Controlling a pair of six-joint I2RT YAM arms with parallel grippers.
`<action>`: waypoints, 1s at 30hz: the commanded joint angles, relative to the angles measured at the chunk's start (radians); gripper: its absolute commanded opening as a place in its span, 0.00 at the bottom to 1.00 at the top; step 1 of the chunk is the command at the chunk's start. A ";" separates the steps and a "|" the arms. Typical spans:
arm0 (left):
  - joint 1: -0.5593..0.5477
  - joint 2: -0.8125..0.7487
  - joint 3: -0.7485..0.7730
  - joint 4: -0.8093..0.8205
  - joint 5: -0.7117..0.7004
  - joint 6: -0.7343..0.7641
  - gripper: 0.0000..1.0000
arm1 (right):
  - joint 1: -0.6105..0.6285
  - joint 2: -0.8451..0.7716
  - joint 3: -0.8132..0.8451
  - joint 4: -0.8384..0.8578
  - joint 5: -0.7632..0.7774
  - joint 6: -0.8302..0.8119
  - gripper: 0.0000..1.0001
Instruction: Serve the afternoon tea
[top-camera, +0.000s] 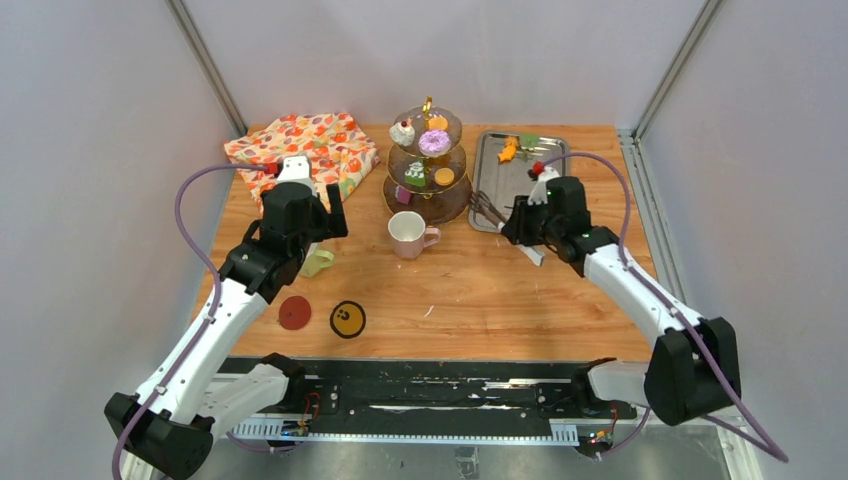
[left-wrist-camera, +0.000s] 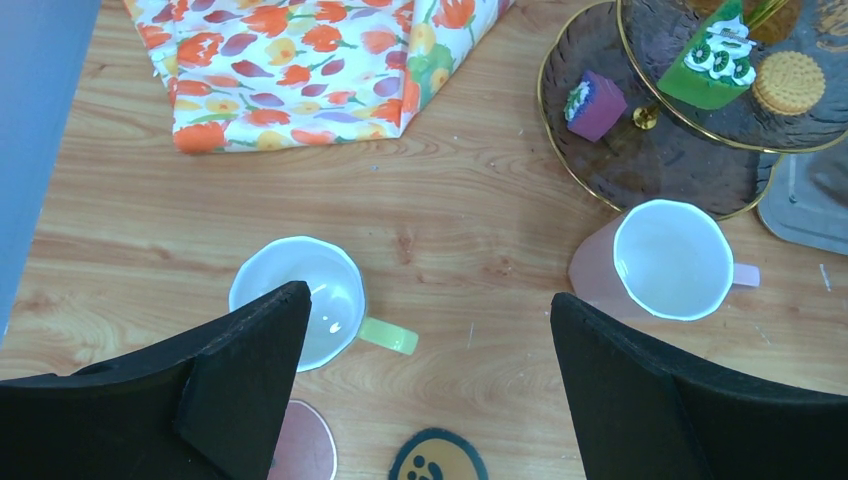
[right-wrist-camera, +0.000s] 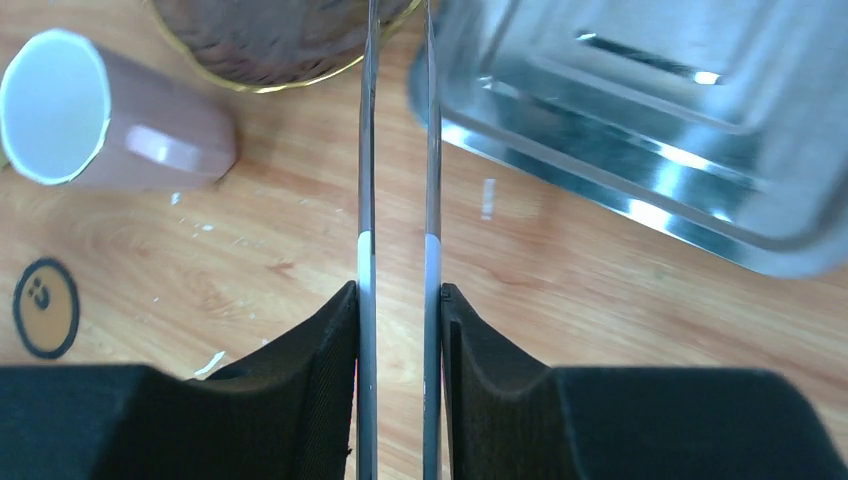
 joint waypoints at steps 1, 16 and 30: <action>-0.002 -0.007 0.026 0.000 -0.013 0.011 0.95 | -0.099 -0.101 -0.028 -0.045 0.064 -0.023 0.31; -0.003 -0.018 0.031 0.007 -0.001 0.018 0.94 | -0.294 0.171 0.320 -0.118 0.225 -0.016 0.32; -0.002 -0.009 0.072 0.020 -0.051 0.055 0.95 | -0.309 0.511 0.694 -0.111 0.230 0.006 0.36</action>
